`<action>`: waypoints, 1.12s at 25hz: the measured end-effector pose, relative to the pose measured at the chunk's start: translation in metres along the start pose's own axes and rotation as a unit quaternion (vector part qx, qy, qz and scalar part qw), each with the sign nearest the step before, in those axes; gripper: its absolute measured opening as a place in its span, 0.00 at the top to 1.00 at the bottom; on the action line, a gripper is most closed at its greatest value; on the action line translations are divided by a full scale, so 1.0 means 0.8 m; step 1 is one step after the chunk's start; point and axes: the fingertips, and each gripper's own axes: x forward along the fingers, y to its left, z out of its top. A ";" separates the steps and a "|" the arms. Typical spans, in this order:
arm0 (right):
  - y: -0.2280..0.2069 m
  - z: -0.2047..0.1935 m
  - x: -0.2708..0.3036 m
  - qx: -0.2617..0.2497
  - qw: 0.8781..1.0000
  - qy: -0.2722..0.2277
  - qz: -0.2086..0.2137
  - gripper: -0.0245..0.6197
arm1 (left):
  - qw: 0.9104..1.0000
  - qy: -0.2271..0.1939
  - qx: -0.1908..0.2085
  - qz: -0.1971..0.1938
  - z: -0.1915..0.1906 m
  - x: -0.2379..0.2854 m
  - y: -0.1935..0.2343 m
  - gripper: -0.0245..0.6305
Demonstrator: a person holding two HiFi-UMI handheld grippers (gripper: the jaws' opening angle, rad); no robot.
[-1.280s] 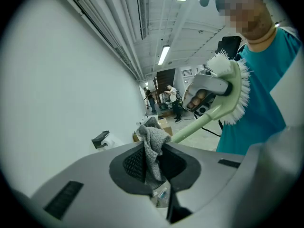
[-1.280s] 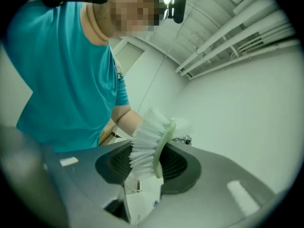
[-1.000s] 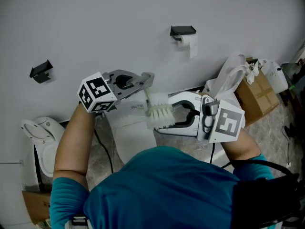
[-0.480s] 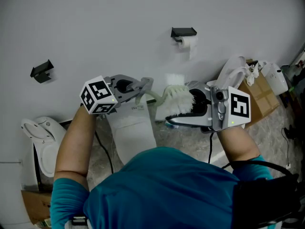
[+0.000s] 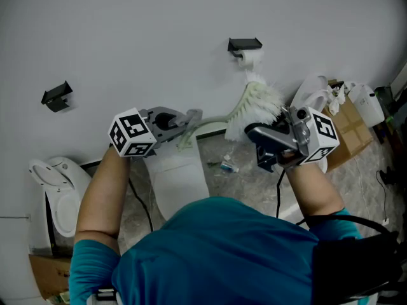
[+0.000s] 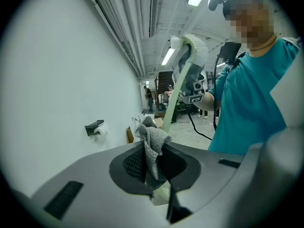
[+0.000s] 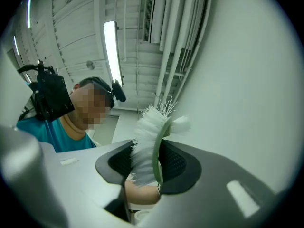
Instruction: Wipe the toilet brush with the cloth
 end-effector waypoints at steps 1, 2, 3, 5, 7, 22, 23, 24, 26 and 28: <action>-0.003 0.004 -0.004 0.009 1.000 -0.015 -0.005 0.75 | 1.000 0.000 -0.002 -0.001 -0.003 0.000 -0.002 0.90; -0.006 0.009 -0.008 0.018 0.999 -0.029 -0.010 0.75 | 1.000 0.000 -0.003 -0.001 -0.005 0.000 -0.003 0.90; -0.010 0.013 -0.012 0.026 0.999 -0.043 -0.016 0.75 | 1.000 0.000 -0.005 -0.002 -0.006 0.000 -0.004 0.90; -0.019 0.024 -0.022 0.042 0.996 -0.070 -0.026 0.75 | 1.000 -0.002 -0.010 -0.004 -0.006 0.000 -0.005 0.90; -0.029 0.033 -0.032 0.057 0.993 -0.098 -0.033 0.75 | 1.000 -0.004 -0.017 -0.007 -0.008 0.003 -0.005 0.90; -0.051 0.075 -0.067 0.119 0.964 -0.233 -0.034 0.76 | 0.987 -0.096 -0.084 -0.100 -0.009 -0.011 -0.034 0.90; -0.052 0.077 -0.071 0.122 0.962 -0.242 -0.034 0.76 | 0.985 -0.099 -0.088 -0.107 -0.008 -0.013 -0.037 0.90; -0.053 0.078 -0.075 0.125 0.960 -0.249 -0.034 0.76 | 0.984 -0.102 -0.093 -0.114 -0.008 -0.015 -0.040 0.90; -0.053 0.081 -0.080 0.125 0.958 -0.257 -0.033 0.76 | 0.981 -0.106 -0.100 -0.127 -0.012 -0.017 -0.044 0.90; -0.053 0.083 -0.084 0.124 0.957 -0.262 -0.033 0.76 | 0.980 -0.105 -0.105 -0.130 -0.018 -0.018 -0.046 0.90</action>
